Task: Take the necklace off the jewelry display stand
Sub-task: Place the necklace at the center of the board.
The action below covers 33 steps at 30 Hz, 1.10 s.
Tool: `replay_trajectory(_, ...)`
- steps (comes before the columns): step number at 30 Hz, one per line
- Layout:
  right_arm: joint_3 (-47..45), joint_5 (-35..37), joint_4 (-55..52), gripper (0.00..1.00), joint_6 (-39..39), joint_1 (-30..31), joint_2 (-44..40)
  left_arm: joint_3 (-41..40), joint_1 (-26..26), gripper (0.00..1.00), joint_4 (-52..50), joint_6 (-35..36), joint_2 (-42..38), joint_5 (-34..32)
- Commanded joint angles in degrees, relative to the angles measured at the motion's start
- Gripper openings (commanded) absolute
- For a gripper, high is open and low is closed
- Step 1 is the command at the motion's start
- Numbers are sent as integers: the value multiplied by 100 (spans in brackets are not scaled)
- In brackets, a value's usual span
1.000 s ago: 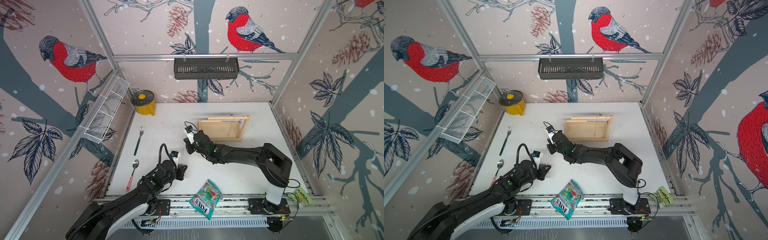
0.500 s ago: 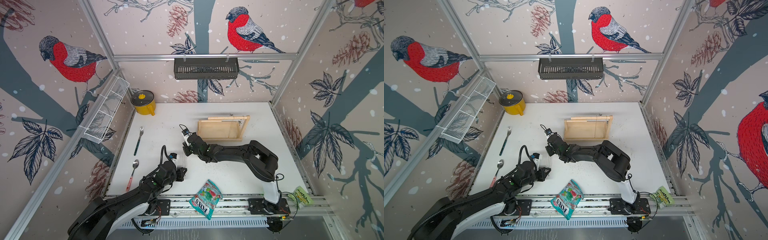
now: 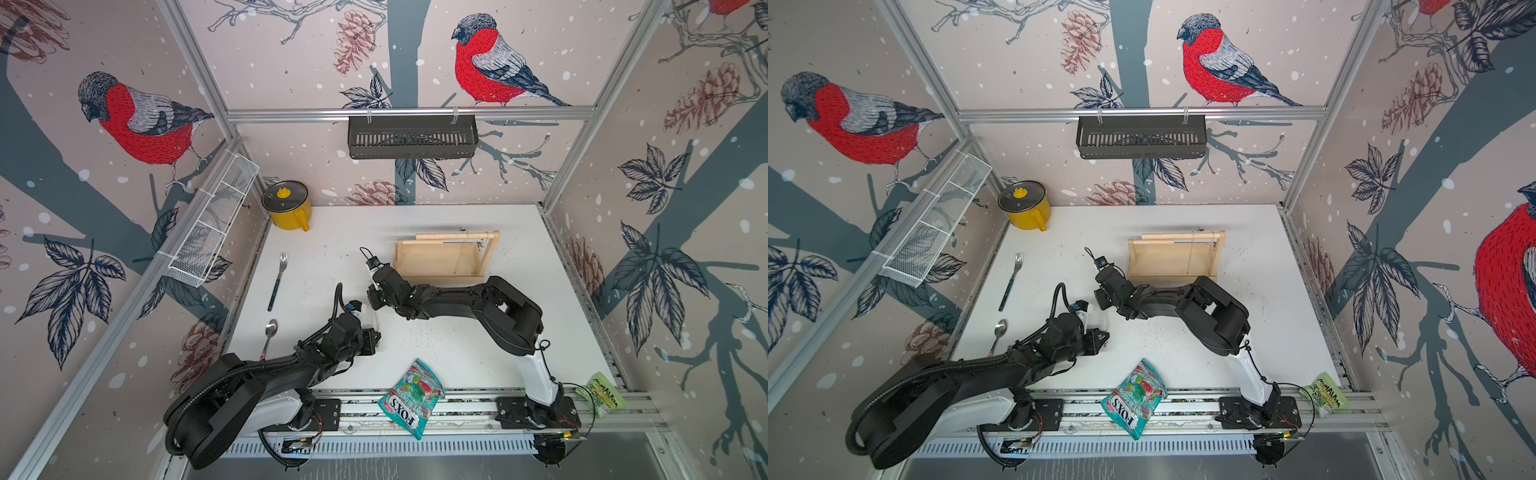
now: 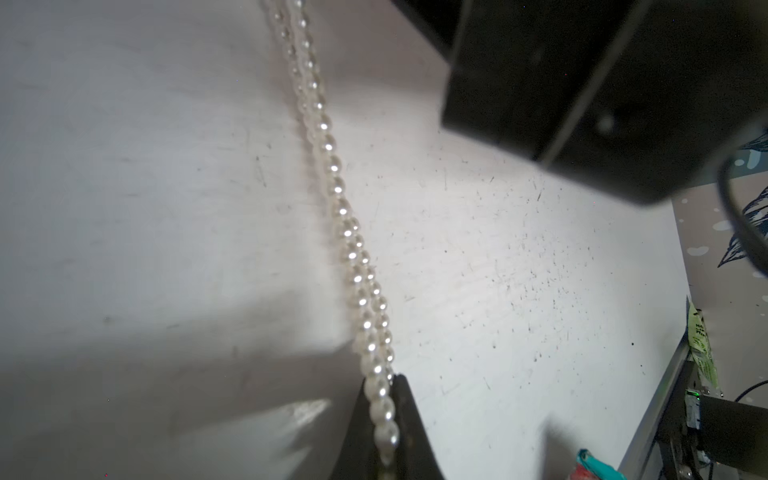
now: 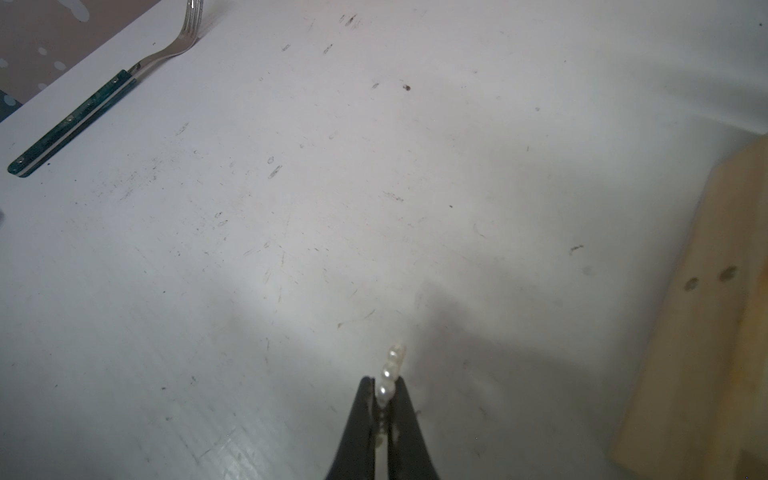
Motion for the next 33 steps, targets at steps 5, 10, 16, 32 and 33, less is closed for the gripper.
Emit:
replay_trajectory(5,8,-137,57,5,87,-123,157,77,-17,5,-1185,-66,317,-285)
replay_trajectory(10,60,-235,75,8,153,-171,267,109,-17,14,-1252,-159,444,-317)
replay_trajectory(16,140,-336,56,19,193,-172,250,132,-13,24,-1325,-242,547,-317)
replay_trajectory(32,308,-372,-263,37,275,-183,181,115,-15,48,-1967,-495,-123,-704)
replay_trajectory(33,299,-381,-277,39,268,-177,154,109,-17,48,-1994,-506,-167,-729)
